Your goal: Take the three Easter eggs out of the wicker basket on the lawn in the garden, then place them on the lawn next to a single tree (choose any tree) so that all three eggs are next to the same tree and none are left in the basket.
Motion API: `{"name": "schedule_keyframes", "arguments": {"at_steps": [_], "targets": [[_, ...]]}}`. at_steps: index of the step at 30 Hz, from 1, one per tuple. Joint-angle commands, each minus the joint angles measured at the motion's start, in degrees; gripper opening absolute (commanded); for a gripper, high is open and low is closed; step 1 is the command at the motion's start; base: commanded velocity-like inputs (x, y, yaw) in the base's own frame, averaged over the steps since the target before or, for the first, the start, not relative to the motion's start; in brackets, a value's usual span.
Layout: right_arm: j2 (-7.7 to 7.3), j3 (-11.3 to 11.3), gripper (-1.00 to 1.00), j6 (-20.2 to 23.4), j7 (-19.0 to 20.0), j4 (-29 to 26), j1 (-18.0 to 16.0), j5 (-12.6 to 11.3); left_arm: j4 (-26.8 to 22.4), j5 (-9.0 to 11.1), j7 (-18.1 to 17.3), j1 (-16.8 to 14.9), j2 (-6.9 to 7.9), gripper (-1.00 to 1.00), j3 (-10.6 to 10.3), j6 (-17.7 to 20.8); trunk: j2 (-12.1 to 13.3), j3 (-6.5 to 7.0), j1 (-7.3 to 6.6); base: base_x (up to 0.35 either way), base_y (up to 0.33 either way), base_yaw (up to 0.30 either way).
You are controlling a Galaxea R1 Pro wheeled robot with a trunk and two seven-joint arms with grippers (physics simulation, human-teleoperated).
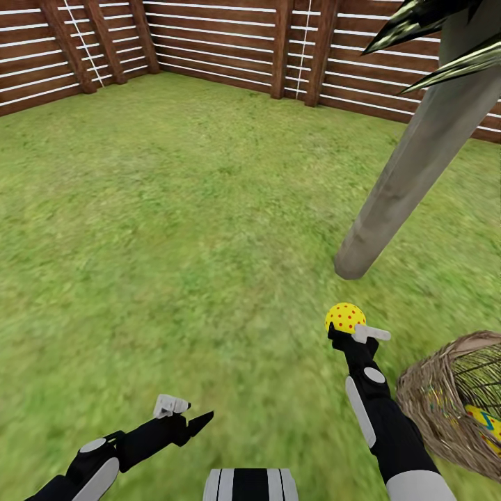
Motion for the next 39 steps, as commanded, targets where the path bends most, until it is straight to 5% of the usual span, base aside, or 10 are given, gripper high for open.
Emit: {"name": "schedule_keyframes", "arguments": {"at_steps": [1, 19, 39], "targets": [[0.02, 0.0, -1.00, 0.2, -0.2, -0.1, 0.0, -0.5, 0.0, 0.6, 0.0, -0.1, 0.04, 1.00, -0.1, 0.4, 0.0, -0.03, -0.01, 0.000, 0.000, -0.054], [0.02, -0.1, -1.00, 0.2, -0.3, -0.1, 0.0, -0.4, -0.1, 0.6, 0.0, -0.1, 0.04, 1.00, -0.1, 0.4, 0.0, -0.35, -0.01, 0.058, 0.000, -0.020], [0.02, -0.5, -1.00, -2.2, -0.6, -1.5, 0.0, -0.2, -0.1, 0.5, -0.1, -0.1, 0.04, 1.00, -0.1, 0.4, -8.0, -4.20, 4.38, 0.000, 0.000, 0.000]]}}
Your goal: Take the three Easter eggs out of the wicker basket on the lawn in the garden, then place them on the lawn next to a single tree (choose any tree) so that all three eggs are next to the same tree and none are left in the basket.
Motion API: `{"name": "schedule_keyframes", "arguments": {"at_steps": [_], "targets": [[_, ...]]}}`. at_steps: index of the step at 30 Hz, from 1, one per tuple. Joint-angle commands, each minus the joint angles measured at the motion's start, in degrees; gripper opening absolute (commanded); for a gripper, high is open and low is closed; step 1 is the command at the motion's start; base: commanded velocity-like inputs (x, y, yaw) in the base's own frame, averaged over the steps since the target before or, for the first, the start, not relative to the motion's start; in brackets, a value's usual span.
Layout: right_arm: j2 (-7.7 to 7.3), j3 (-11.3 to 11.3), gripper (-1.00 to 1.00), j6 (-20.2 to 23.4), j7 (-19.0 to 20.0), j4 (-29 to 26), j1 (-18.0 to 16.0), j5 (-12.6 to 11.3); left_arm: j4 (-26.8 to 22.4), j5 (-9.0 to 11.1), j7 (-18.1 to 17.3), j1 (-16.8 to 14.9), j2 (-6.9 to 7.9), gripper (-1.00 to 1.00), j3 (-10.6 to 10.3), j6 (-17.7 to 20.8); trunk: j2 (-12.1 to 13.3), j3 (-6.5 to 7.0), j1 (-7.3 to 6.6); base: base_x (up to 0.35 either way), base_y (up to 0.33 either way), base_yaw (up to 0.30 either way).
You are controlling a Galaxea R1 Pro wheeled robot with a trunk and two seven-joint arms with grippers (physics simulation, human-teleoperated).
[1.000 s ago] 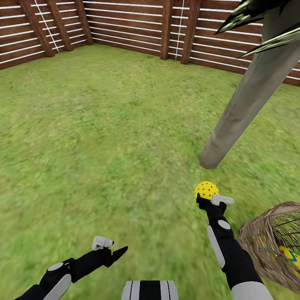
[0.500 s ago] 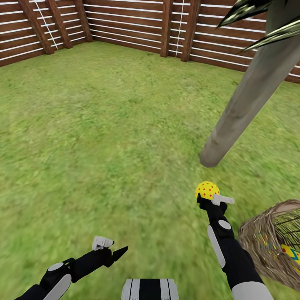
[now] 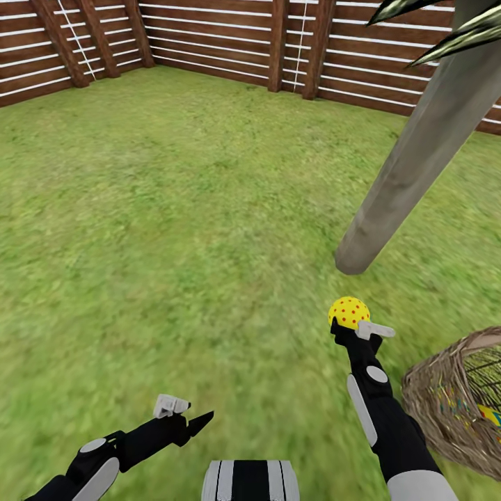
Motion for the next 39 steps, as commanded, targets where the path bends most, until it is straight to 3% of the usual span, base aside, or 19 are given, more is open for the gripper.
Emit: {"name": "schedule_keyframes", "arguments": {"at_steps": [1, 11, 15, 19, 21, 26, 29, 35, 39], "targets": [[0.03, 0.0, -1.00, 0.2, -0.1, -0.1, 0.0, -0.5, 0.0, 0.6, 0.0, 0.0, 0.04, 1.00, -0.1, 0.4, -0.4, -0.22, 0.22, 0.000, 0.000, 0.000], [0.03, 0.2, -1.00, 0.5, -0.1, 0.5, 0.0, -0.8, -1.4, 0.7, -1.2, 0.0, 0.47, 1.00, 0.2, 0.5, -4.4, -2.02, 2.41, 0.000, 0.000, 0.000], [-0.39, 0.2, -1.00, 1.1, 0.0, 2.7, -0.1, -1.0, -1.4, 0.7, -1.5, 0.0, 0.48, 1.00, 0.2, 0.5, -4.5, -2.90, 2.53, 0.000, 0.000, 0.000], [-0.71, 0.2, -1.00, 1.0, 0.1, 10.4, -4.5, -1.3, -1.4, 0.7, -1.6, 0.0, 0.48, 1.00, 0.2, 0.5, -4.6, -3.78, 2.64, 0.000, 0.000, 0.000], [-1.68, 0.2, -1.00, 0.6, 0.1, 14.4, -7.4, -1.3, -2.1, 0.7, -1.6, 0.0, 0.54, 1.00, 0.2, 0.5, -4.6, -4.23, 2.69, 0.000, 0.000, 0.000], [-2.87, 0.1, -1.00, 0.2, 0.0, 16.3, -9.5, -1.1, -2.6, 0.7, -1.5, 0.0, 0.40, 1.00, 0.1, 0.7, -4.7, -5.33, 2.82, 0.000, 0.000, 0.000], [-3.52, 0.2, -1.00, -3.7, -0.1, 18.6, -10.2, -0.8, -2.4, 0.7, -1.5, 0.0, 0.18, 1.00, 0.1, 0.7, -4.7, -6.00, 2.89, 0.000, 0.000, 0.000], [-3.41, 0.5, -1.00, -9.5, -0.1, 21.7, -10.3, -0.5, -2.1, 0.6, -1.4, 0.0, 0.13, 1.00, -0.1, 0.7, -4.8, -7.33, 3.05, 0.000, 0.000, 0.000], [-3.20, 0.6, -1.00, -10.5, -0.1, 22.5, -10.3, -0.4, -2.1, 0.6, -1.4, 0.0, 0.13, 1.00, -0.1, 0.6, -4.9, -8.22, 3.15, 0.000, 0.000, 0.000]]}}
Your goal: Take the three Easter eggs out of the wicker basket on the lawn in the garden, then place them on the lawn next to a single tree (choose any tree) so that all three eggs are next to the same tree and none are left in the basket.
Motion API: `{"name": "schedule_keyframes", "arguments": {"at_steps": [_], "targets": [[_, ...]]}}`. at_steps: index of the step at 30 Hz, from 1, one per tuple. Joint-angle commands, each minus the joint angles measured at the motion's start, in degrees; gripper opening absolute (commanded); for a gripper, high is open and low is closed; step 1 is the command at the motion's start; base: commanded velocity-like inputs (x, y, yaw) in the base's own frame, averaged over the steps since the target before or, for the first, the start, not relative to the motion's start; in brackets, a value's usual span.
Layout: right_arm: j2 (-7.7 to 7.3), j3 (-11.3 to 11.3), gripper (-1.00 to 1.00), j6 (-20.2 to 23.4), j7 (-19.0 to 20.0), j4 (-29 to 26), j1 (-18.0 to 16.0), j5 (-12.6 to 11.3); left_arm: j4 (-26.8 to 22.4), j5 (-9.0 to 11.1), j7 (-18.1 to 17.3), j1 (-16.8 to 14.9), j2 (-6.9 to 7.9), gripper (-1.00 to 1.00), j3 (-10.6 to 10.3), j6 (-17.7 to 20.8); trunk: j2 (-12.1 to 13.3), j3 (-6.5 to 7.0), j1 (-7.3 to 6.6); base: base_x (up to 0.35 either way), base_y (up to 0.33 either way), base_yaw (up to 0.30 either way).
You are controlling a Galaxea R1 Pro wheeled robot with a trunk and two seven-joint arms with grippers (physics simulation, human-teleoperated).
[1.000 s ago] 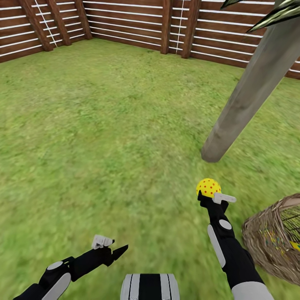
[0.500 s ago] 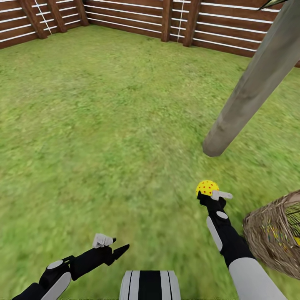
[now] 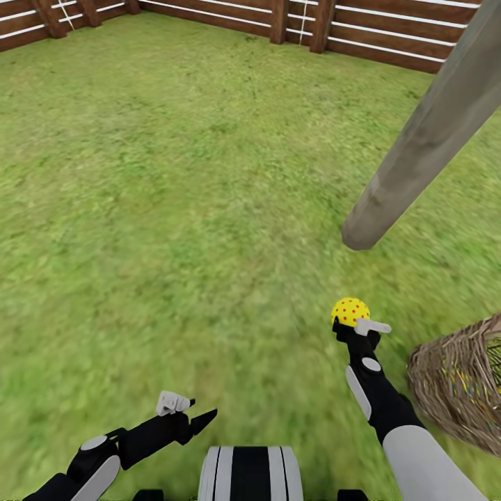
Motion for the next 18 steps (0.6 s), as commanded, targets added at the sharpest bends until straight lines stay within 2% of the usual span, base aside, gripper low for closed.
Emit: {"name": "schedule_keyframes", "arguments": {"at_steps": [1, 7, 10, 12, 18], "targets": [[0.02, 0.1, -1.00, -0.4, -0.1, 0.0, 0.0, -0.5, -0.1, 0.6, 0.0, -0.1, 0.04, 1.00, -0.1, 0.4, 0.0, -0.26, 0.01, 0.000, 0.000, 0.000], [0.13, 0.8, -1.00, -1.4, -0.1, 0.1, 0.0, -0.4, -0.2, 0.6, 0.0, -0.1, 0.04, 1.00, -0.1, 0.4, -0.1, -1.59, 0.17, 0.000, 0.000, 0.000], [0.13, 1.6, -1.00, -1.4, -0.1, 0.0, 0.0, -0.4, -0.1, 0.6, 0.0, -0.1, 0.04, 1.00, -0.1, 0.4, -0.1, -1.59, 0.17, 0.000, 0.000, 0.000], [0.14, 1.7, -1.00, -1.4, -0.1, 0.0, 0.0, -0.3, -0.1, 0.6, 0.0, -0.1, 0.04, 1.00, -0.1, 0.4, -0.1, -2.03, 0.22, 0.000, 0.000, 0.000], [0.13, 1.7, -1.00, -1.4, -0.1, 0.0, 0.0, -0.3, -0.1, 0.7, 0.0, -0.1, 0.04, 1.00, -0.1, 0.4, -0.1, -2.03, 0.22, 0.006, 0.000, 0.000]]}}
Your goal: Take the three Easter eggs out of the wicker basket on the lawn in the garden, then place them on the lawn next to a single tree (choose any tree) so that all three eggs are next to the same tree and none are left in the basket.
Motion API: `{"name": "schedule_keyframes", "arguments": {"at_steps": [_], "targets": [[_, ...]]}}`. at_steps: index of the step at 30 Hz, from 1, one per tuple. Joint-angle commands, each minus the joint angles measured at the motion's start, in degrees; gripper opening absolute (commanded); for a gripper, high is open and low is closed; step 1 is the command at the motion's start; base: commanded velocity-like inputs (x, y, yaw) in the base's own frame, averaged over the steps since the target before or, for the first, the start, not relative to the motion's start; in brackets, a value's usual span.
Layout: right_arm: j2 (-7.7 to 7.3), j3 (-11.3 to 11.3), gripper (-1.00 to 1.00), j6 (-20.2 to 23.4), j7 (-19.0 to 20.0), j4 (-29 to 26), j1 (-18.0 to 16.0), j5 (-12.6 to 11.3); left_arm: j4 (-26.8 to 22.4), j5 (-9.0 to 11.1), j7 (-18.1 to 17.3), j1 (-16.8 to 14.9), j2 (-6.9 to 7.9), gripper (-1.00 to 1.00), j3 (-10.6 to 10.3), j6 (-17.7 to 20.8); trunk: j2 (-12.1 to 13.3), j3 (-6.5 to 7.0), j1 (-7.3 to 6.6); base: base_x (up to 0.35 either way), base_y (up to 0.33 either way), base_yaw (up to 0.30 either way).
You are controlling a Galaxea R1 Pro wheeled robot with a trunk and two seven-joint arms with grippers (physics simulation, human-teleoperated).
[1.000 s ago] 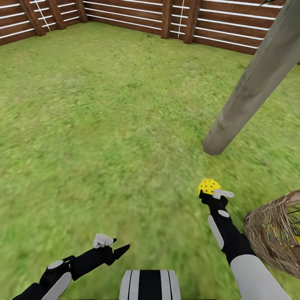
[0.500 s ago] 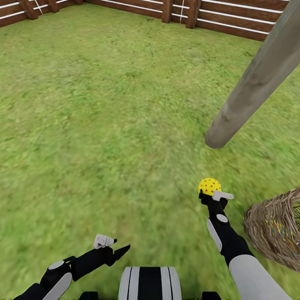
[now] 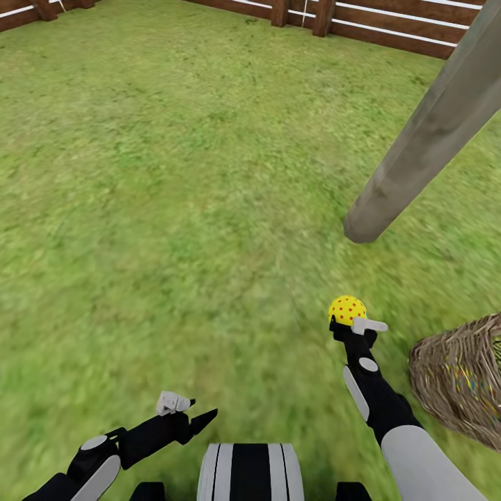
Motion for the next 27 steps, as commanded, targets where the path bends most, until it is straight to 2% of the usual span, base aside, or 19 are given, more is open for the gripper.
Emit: {"name": "schedule_keyframes", "arguments": {"at_steps": [1, 5, 10, 15, 27], "targets": [[0.00, 0.1, -1.00, -0.3, -0.1, 0.0, 0.0, -0.5, 0.0, 0.6, 0.0, 0.0, 0.04, 1.00, 0.0, 0.4, 0.0, -0.03, 0.00, 0.199, 0.000, 0.000], [-0.05, 0.0, -1.00, -0.2, -0.2, 0.0, 0.0, -0.5, 0.0, 0.5, 0.0, 0.0, 0.04, 1.00, 0.0, 0.5, 0.0, -0.03, 0.00, 0.256, 0.000, 0.000], [-0.04, -0.1, -1.00, -0.1, -0.2, -0.1, 0.0, -0.5, 0.0, 0.5, 0.0, 0.0, 0.04, 1.00, -0.1, 0.4, 0.0, -0.03, 0.00, 0.051, 0.000, 0.000], [-0.10, -0.1, -1.00, -0.1, -0.2, -0.3, 0.0, -0.4, 0.0, 0.5, 0.0, 0.0, 0.04, 1.00, -0.1, 0.5, 0.0, -0.03, 0.00, 0.268, 0.000, 0.000], [-0.02, -0.1, -1.00, 0.0, -0.2, -0.7, 0.0, -0.4, 0.0, 0.5, 0.0, 0.0, 0.04, 1.00, -0.2, 0.4, 0.0, 0.10, 0.00, 0.054, 0.000, -0.050]]}}
